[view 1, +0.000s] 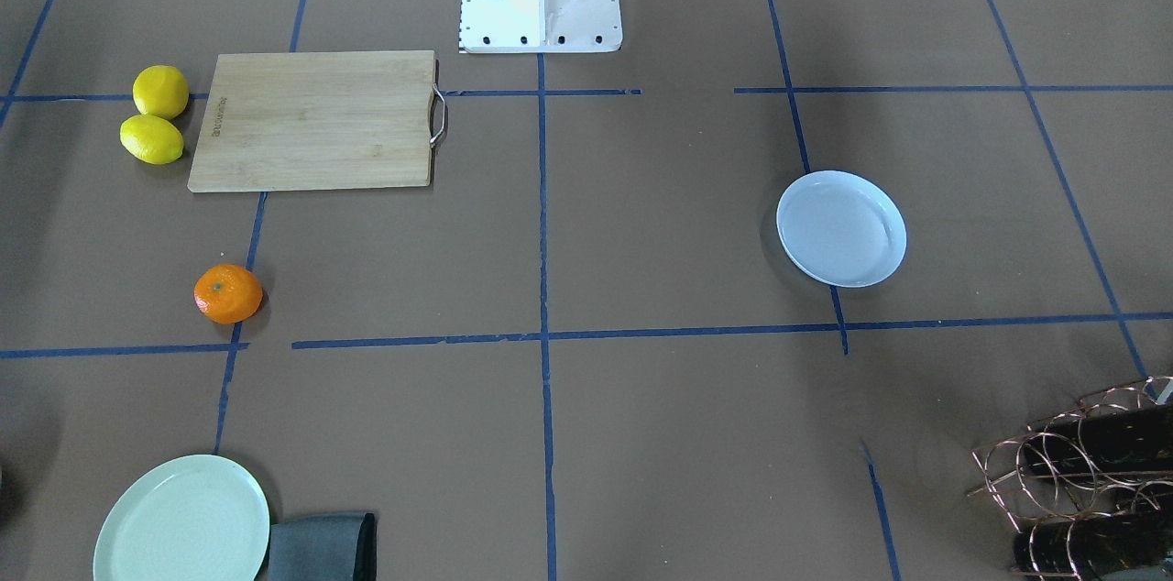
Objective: Pick orange to plate
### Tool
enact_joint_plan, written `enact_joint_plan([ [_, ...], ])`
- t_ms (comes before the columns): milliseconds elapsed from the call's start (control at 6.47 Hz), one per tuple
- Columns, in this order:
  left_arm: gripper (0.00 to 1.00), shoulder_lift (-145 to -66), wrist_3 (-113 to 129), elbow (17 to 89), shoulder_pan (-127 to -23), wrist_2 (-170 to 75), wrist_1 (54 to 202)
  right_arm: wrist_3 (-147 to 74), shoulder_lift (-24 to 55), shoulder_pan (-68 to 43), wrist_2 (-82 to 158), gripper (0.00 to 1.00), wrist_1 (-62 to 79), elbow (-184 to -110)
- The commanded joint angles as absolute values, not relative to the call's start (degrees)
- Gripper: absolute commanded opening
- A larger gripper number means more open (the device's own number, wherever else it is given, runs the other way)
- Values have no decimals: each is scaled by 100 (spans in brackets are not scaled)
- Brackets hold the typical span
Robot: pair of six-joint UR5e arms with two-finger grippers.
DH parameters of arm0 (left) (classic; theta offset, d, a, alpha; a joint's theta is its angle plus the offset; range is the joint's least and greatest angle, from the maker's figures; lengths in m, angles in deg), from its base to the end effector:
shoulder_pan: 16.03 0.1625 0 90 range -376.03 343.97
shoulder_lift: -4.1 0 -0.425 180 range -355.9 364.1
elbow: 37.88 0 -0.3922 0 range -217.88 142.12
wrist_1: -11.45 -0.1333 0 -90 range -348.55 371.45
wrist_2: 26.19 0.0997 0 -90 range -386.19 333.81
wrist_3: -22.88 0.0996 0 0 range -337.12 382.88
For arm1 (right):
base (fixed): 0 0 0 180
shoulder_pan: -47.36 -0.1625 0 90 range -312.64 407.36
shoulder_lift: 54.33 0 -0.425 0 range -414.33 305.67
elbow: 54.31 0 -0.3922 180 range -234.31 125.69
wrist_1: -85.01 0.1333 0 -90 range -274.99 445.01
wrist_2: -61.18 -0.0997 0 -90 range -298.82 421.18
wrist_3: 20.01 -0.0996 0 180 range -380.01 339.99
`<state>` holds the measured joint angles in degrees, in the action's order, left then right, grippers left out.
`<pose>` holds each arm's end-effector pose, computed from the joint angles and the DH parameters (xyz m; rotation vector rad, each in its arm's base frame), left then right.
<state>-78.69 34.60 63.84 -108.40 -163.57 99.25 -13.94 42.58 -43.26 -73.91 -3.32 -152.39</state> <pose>-0.0782 -0.4371 0.6167 0.1393 0.8170 0.1704 0.0676 -0.4433 0.6417 0.0929 -0.7831 -0.1096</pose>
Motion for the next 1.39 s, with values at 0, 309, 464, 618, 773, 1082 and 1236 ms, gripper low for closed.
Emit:
enact_joint_plan([
  [0,100,-7878,3457,6381,-10840,-16356,9925,-1394,4253,-4326,-7400,100,-323,-15248],
  [309,100,-7896,3465,6425,-10840,-16356,9934,-1316,4253,-4326,-7382,100,-245,-15274],
  [464,100,-7896,3457,6469,-10840,-16339,10090,-1376,4226,-4282,-7330,100,8,-15266],
  [618,100,-7948,3448,6478,-10823,-16321,10423,-1412,4113,-4255,-7399,100,28,-15292],
  [773,100,-8122,3448,6487,-10823,-16043,10800,-1490,4095,-4255,-7408,100,46,-15449],
  [1082,100,-8379,3413,6180,-10823,-16005,12587,-1491,4103,-4246,-7775,100,263,-15713],
  [1236,100,-8396,3404,6110,-10814,-16022,13319,-1552,4103,-4168,-8143,100,457,-15705],
])
